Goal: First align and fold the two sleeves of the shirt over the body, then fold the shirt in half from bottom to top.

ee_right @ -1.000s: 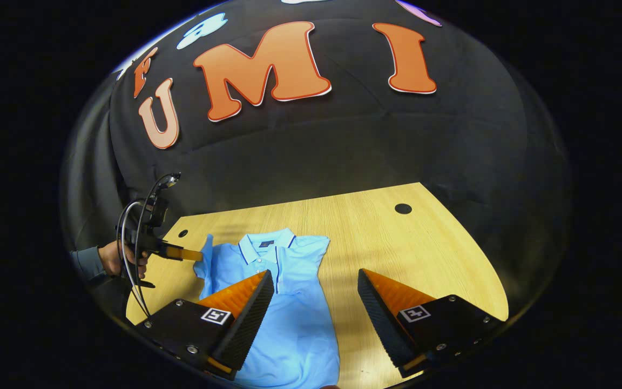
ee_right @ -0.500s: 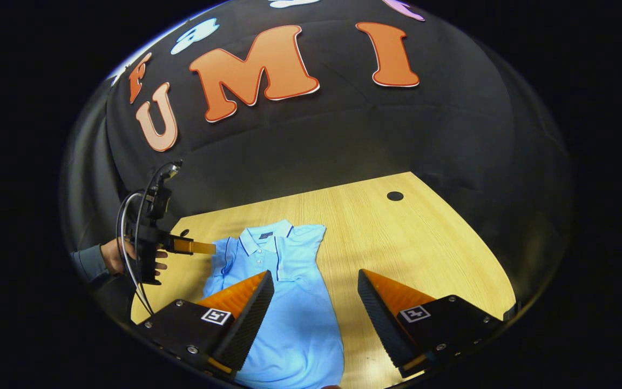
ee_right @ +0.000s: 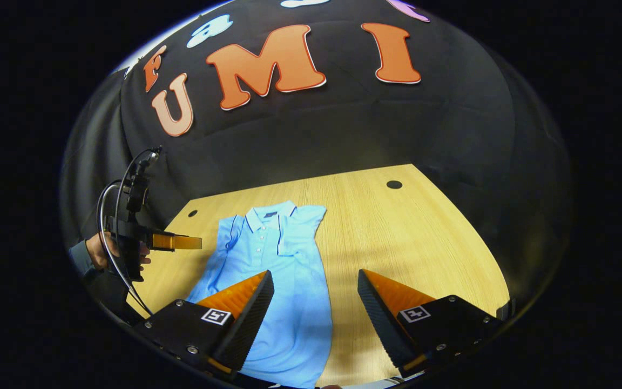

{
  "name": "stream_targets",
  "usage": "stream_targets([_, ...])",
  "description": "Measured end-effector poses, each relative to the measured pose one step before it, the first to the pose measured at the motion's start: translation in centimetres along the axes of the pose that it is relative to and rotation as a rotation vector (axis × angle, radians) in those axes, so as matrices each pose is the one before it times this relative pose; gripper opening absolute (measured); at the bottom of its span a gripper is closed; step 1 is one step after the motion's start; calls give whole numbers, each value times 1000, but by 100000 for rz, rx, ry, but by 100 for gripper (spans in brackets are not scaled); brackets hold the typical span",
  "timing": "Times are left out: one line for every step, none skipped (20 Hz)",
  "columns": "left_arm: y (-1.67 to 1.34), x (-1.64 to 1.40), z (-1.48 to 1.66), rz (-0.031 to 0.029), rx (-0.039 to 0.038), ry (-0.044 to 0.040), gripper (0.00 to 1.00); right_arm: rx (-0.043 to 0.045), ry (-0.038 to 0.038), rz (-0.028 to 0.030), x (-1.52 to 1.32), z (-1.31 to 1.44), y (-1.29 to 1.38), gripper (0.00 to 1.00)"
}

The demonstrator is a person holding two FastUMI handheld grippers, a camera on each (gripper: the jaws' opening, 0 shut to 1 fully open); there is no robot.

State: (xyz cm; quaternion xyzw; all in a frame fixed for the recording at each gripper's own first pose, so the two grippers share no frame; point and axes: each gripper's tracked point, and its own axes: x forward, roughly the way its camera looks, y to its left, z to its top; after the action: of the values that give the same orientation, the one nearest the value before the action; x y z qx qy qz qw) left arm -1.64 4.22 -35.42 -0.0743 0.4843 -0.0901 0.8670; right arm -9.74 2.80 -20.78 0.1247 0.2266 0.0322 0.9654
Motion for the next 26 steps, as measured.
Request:
stream_targets([-220, -701, -1009, 170, -1099, -6, 94, -398, 906, 475, -521, -799, -58, 97])
stream_targets([-189, -727, -1089, 226, -751, 178, 94, -438, 1049, 359, -419, -960, 39, 98])
stream_targets([-50, -879, -1058, 580, -408, -33, 94, -441, 1137, 188, -363, -1108, -28, 98])
stream_targets([-18, -763, -1167, 679, -188, 489, 94, -341, 1500, 102, -311, -1121, 46, 97])
stream_targets([77, -643, -1338, 956, -309, 472, 94, 11, 1396, 702, -466, -1280, 275, 98])
stream_targets([81, -531, -1365, 449, -608, 564, 94, -115, 1692, 725, -376, -1141, 198, 97])
stream_targets([94, -582, -1486, 285, -893, 922, 93, -372, 1742, 497, -301, -1217, 154, 98])
stream_targets([162, -547, -1377, 396, -813, 706, 98, -531, 1500, 243, -224, -1100, 70, 97])
stream_targets([282, -599, -1392, 883, -547, 578, 100, -274, 1289, 71, -158, -1110, 103, 97])
stream_targets([330, -336, -1276, 879, -629, 628, 98, -15, 1507, 339, -289, -1027, 132, 97])
stream_targets([168, -277, -1304, 834, -695, 675, 98, 124, 1418, 397, -153, -1314, 210, 97])
stream_targets([276, -344, -1243, 929, -842, 799, 98, 45, 1795, 283, -31, -1284, 199, 98])
stream_targets([209, -243, -1305, 619, -493, 965, 98, -163, 1936, -144, -45, -1288, 74, 98])
stream_targets([211, -214, -1157, 736, -70, 859, 98, -423, 1890, -626, 134, -1108, -100, 98])
stream_targets([326, -74, -1146, 864, 375, 822, 98, -515, 2594, -1660, 403, -1096, -102, 98])
stream_targets([338, -77, -967, 955, 469, 690, 98, -660, 2376, -1556, 266, -1095, -53, 98])
stream_targets([367, -128, -1062, 826, 418, 678, 98, -709, 1587, -1179, 49, -829, -46, 98])
stream_targets([262, -4, -823, 770, 332, 481, 98, -669, 1654, -808, 131, -702, -51, 98])
stream_targets([284, 144, -921, 972, -283, 217, 98, -546, 1257, -534, 148, -676, 129, 98])
stream_targets([81, 127, -805, 197, -558, 80, 100, -233, 945, -549, 114, -555, 145, 98])
stream_targets([-103, -41, -837, -206, -667, 445, 100, 154, 1156, -415, 181, -605, 122, 98])
stream_targets([-87, 23, -746, -189, -132, 470, 100, 397, 1102, 149, 91, -621, 171, 98])
stream_targets([27, 65, -600, 424, 97, -54, 100, 119, 741, 280, 191, -467, 329, 97])
stream_targets([50, 239, -379, 174, 122, 1, 100, -279, 855, -264, 124, -575, 50, 96])
stream_targets([-124, 37, -546, -131, 154, -53, 100, -408, 623, -369, 142, -430, 13, 96])
stream_targets([-77, 4, -323, 217, 23, -465, 100, -20, 598, -461, 156, -407, 10, 96])
